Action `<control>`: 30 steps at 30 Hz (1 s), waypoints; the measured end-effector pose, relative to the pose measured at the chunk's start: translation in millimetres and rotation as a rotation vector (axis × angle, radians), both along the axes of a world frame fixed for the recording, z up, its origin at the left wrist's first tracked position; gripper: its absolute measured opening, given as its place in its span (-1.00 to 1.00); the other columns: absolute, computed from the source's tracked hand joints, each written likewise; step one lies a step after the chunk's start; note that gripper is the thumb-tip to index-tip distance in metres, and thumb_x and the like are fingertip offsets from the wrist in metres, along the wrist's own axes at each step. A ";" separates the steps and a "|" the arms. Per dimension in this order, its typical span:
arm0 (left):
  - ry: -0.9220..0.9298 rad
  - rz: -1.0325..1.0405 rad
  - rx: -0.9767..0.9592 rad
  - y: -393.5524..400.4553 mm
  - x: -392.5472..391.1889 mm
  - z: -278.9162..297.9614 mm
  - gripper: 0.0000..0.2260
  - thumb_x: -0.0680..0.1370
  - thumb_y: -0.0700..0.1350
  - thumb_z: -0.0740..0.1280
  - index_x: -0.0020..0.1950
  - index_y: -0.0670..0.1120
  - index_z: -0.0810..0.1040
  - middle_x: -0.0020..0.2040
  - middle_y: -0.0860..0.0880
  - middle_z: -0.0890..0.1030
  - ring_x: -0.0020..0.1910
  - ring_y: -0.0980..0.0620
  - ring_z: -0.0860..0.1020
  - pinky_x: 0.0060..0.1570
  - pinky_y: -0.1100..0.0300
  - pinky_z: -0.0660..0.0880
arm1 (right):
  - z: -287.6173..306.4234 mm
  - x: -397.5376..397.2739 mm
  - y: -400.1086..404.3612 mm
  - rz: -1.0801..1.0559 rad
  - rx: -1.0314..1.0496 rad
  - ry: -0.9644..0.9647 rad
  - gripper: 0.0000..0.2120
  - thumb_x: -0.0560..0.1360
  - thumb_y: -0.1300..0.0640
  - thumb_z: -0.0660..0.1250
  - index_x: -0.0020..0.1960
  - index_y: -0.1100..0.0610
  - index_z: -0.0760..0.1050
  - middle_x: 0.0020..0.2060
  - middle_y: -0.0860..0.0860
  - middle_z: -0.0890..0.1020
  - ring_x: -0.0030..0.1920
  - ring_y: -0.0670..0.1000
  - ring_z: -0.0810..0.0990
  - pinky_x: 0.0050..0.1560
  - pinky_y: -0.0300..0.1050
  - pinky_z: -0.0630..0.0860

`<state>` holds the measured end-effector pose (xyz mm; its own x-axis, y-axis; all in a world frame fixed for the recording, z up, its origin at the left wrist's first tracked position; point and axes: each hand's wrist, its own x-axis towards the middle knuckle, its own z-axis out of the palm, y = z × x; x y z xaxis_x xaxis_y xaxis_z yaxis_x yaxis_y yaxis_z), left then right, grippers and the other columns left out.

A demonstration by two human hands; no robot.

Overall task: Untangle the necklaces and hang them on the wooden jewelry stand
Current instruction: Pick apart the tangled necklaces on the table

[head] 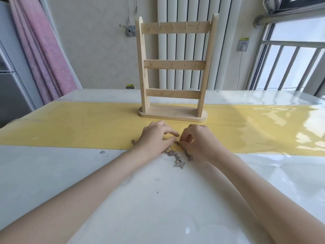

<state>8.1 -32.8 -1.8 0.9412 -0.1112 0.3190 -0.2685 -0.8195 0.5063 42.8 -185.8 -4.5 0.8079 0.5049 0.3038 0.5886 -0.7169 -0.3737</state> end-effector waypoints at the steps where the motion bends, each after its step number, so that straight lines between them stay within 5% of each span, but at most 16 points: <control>1: 0.011 -0.003 0.056 -4.8 0.4 -2.8 -0.81 0.55 -0.11 0.30 0.12 0.02 0.63 0.03 0.07 0.49 0.12 0.05 0.39 0.18 0.17 0.25 | -0.4 -0.2 -1.3 0.005 0.005 -0.002 -0.88 0.45 0.30 0.32 -0.08 0.24 0.63 -0.28 -0.01 0.48 -0.13 0.11 0.58 -0.07 -0.05 0.48; 5: -0.001 0.021 0.039 -7.4 -2.7 -12.2 -0.82 0.55 -0.12 0.29 0.08 0.02 0.65 0.09 0.02 0.56 0.13 0.00 0.43 0.23 0.11 0.28 | 0.4 3.9 -8.6 -0.013 0.035 -0.007 -0.92 0.46 0.30 0.32 -0.11 0.27 0.60 -0.25 0.02 0.51 -0.13 0.11 0.57 -0.13 -0.17 0.42; 12: -0.045 -0.010 -0.159 -7.6 -10.8 -7.6 -0.94 0.48 -0.09 0.40 -0.10 0.02 0.67 -0.17 0.14 0.49 -0.13 0.16 0.46 0.17 0.07 0.33 | 12.1 5.4 -28.4 0.093 0.071 0.213 -0.91 0.44 0.26 0.42 -0.08 0.13 0.65 -0.17 -0.07 0.57 -0.21 -0.16 0.54 -0.09 -0.29 0.46; 15: -0.034 -0.009 -0.047 -16.5 -11.5 -8.7 -0.92 0.45 0.00 0.43 -0.07 0.07 0.66 -0.11 0.10 0.54 -0.05 0.11 0.42 0.13 0.15 0.22 | 7.8 5.3 -24.9 0.075 0.083 0.151 -0.93 0.41 0.30 0.43 -0.17 0.16 0.63 -0.25 -0.04 0.57 -0.30 -0.23 0.49 -0.19 -0.40 0.40; 23: -0.079 0.002 0.082 -23.0 -12.3 -9.9 -0.95 0.48 -0.07 0.37 -0.15 0.06 0.63 -0.06 0.08 0.60 -0.02 0.09 0.44 -0.03 0.21 0.12 | 1.4 6.0 -20.7 0.039 0.122 0.115 -0.92 0.41 0.33 0.39 -0.19 0.19 0.62 -0.30 -0.03 0.57 -0.28 -0.09 0.51 -0.21 -0.39 0.41; 30: -0.086 -0.009 -0.083 -21.1 -13.1 -7.5 -0.95 0.46 -0.09 0.40 -0.14 0.07 0.63 -0.15 0.12 0.58 -0.17 0.16 0.49 0.17 0.11 0.28 | -0.1 11.2 -23.6 0.023 0.099 0.053 -0.85 0.43 0.35 0.35 -0.05 0.20 0.62 -0.19 -0.04 0.54 -0.15 -0.02 0.50 -0.20 -0.39 0.37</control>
